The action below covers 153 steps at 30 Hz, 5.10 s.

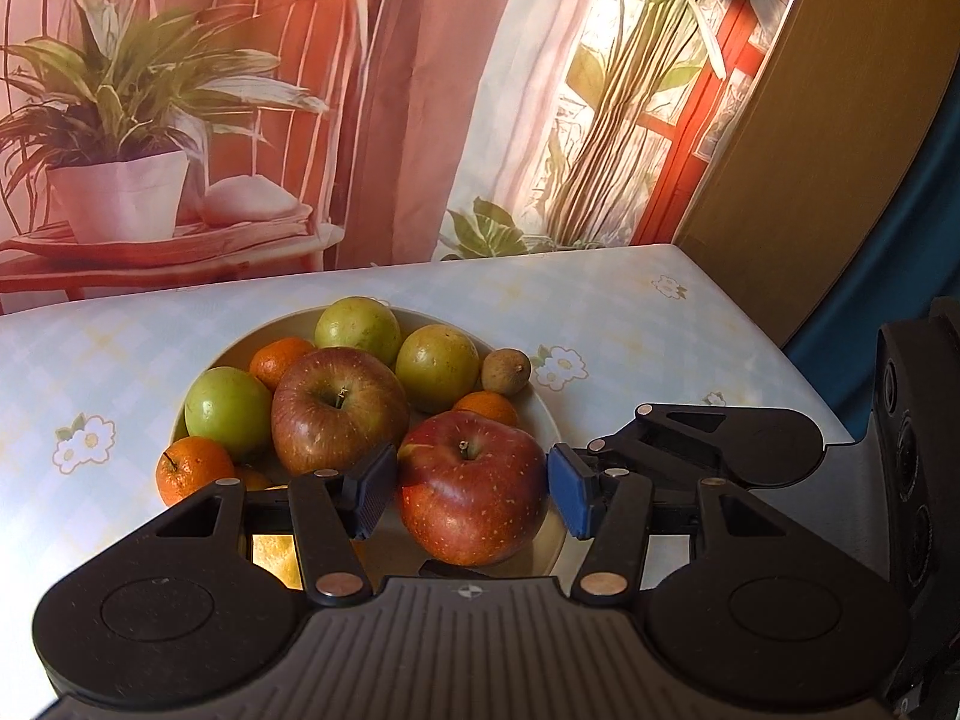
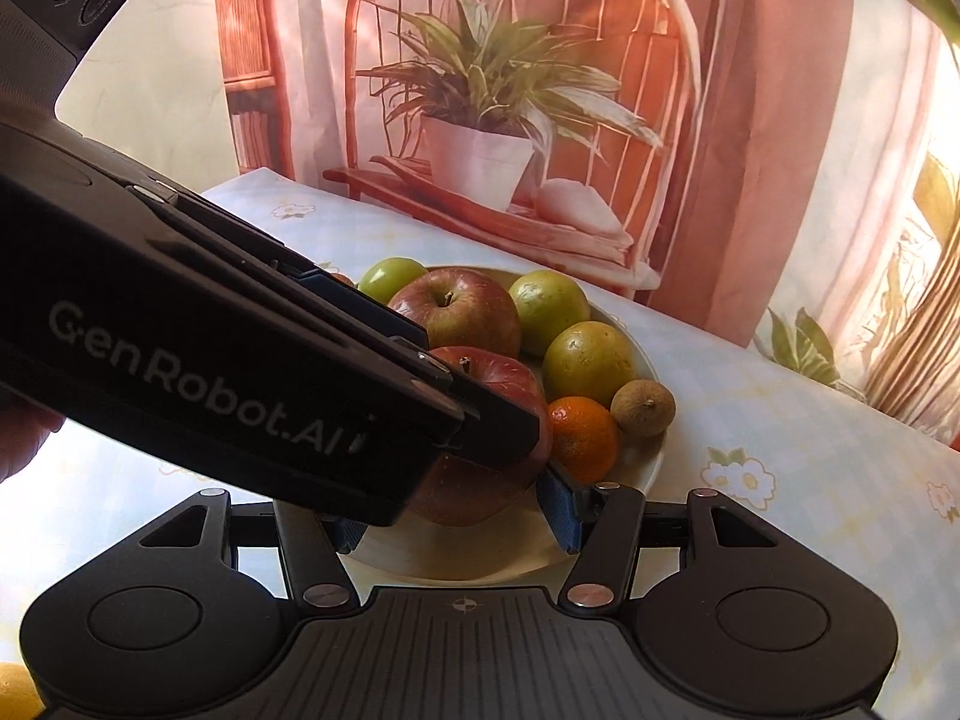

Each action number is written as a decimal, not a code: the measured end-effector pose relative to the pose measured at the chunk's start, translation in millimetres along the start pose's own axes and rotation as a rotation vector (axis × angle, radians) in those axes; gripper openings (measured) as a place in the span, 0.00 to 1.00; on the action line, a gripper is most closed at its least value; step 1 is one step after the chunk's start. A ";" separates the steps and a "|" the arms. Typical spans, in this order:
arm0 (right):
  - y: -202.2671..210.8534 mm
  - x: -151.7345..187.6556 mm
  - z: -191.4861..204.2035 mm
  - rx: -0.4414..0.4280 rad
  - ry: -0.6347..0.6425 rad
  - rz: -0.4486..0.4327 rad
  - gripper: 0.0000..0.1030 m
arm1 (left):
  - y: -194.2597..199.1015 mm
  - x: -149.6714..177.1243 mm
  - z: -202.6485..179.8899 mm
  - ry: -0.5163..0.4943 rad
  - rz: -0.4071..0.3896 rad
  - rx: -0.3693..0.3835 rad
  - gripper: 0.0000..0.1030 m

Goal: Organize fruits
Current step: 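Carry the red apple with both grippers onto the cream plate, then open both grippers to release the apple and withdraw from the plate, then move both open grippers toward the yellow lemon on the cloth, then close the right gripper on the yellow lemon while the left gripper clamps it too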

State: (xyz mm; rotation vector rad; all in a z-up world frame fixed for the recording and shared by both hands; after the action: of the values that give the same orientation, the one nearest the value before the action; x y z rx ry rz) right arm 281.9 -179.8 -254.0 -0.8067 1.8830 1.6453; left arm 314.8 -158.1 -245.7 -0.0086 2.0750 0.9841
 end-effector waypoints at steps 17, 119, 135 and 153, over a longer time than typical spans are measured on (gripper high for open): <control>-0.9 7.3 0.8 0.013 -0.019 0.023 0.55 | 12.6 -2.0 10.3 0.003 -0.022 -0.055 0.56; 146.0 112.2 132.5 -0.111 -0.173 -0.010 0.52 | 131.3 157.5 -18.3 0.244 -0.070 -0.085 0.54; 144.1 76.5 93.9 -0.026 -0.195 -0.101 0.50 | 130.5 125.9 -5.1 0.286 -0.123 -0.067 0.52; 150.9 80.3 81.0 -0.020 -0.188 -0.118 0.53 | 134.5 122.6 6.9 0.319 -0.149 -0.086 0.52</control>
State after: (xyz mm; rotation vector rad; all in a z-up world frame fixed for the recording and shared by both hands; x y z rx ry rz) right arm 117.1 -94.3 -218.4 -0.7292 1.6610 1.6097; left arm 194.2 -21.6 -245.0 -0.3821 2.2779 1.0311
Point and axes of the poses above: each gripper's, at about its wrist camera, not at the fingertips, and y roughly against the way its jaws point, z to its left, x to its underside, the point moved 10 cm from there along -y, roughly the way its jaws point, and after that the axes turned 11 degrees about x, right-handed, at the moved point
